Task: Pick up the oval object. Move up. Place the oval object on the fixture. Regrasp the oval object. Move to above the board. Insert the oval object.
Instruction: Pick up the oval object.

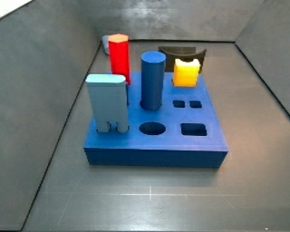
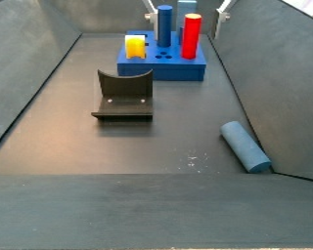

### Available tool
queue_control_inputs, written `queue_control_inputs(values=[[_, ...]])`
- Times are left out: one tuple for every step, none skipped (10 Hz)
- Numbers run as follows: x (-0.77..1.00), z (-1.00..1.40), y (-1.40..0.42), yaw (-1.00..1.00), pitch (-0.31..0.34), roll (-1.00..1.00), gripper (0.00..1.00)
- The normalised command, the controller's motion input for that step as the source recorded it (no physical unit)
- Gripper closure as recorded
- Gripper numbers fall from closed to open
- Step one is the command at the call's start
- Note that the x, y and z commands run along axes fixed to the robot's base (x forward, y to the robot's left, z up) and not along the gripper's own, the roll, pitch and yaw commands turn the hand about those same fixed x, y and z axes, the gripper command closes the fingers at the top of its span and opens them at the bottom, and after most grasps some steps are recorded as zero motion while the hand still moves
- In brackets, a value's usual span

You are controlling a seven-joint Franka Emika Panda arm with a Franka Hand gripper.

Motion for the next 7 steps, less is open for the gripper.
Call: queue_control_inputs(values=[[0.04,0.00,0.15,0.04,0.000,0.00,0.00],[0.04,0.00,0.13,0.27,0.000,-0.11,0.00],[0.00,-0.35,0.47,0.40,-0.101,-0.24,0.00],[-0.18,-0.80,0.61,0.58,-0.223,0.00,0.00],[-0.34,-0.82,0.61,0.56,-0.241,0.03,0.00],[-0.49,-0.84,0.61,0.45,-0.253,0.08,0.00],[-0.82,-0.84,0.41,0.21,-0.249,0.03,0.00]])
